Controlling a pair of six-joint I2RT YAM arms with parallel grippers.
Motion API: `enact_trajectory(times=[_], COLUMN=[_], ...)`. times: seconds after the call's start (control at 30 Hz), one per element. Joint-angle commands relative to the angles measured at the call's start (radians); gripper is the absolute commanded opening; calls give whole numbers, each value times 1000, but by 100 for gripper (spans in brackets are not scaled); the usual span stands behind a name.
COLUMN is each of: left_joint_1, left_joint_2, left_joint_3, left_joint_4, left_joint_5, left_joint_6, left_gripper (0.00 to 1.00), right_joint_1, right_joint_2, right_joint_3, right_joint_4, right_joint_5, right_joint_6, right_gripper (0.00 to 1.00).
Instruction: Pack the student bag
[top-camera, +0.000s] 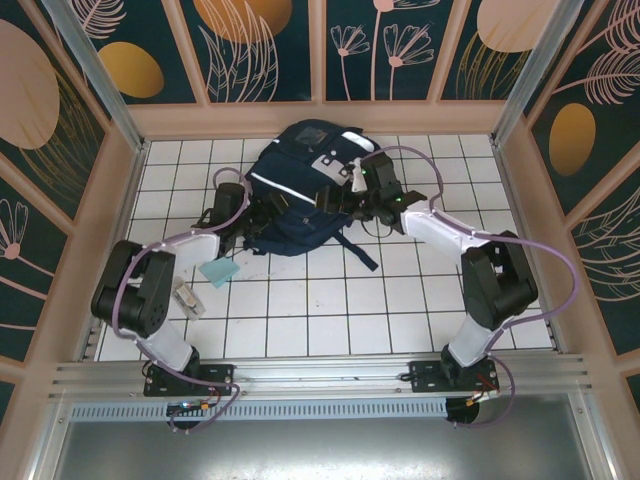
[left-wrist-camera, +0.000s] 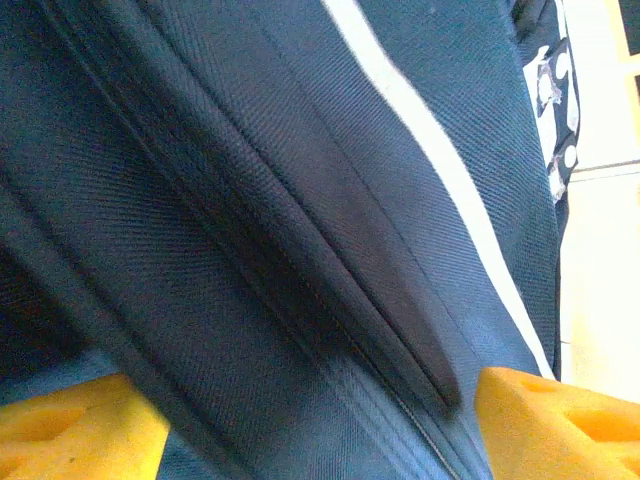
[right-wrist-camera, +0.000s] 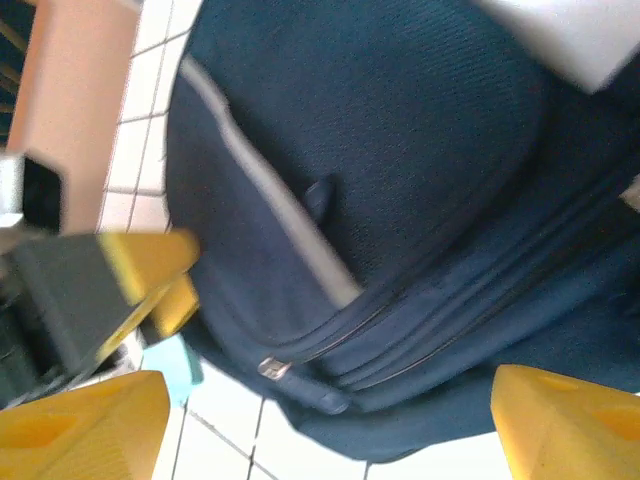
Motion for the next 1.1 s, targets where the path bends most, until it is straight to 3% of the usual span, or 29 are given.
enact_trajectory(times=[0.0,0.23,0.4,0.5,0.63,0.67,1.07], left_joint_1=[-2,-18,-84,-130,-203,-217,-287], left_joint_2=[-68,-138,-163,-167,-182,-182,-54], left_joint_3=[16,-18,-31,-29,-26,-25,105], left_joint_4=[-179,-168,-163,-184,-219,-224,-287], left_joint_5=[-84,-33,-62,-93,-149,-167,-303], left_joint_6=[138,141,126,127,128,124,123], left_gripper=[76,71,71,71,70,70,70], right_joint_1=[-5,-3,-3,-1,7,13,54], right_joint_2=[36,187,232,245,217,206,144], right_joint_3=[-1,73,63,61,61,63,23], right_joint_4=[105,171,249,309,358,368,484], right_joint_5=[68,33,32,21,18,19,2], right_joint_6=[85,188,247,280,298,298,412], right_gripper=[76,62,61,40,3,0,0])
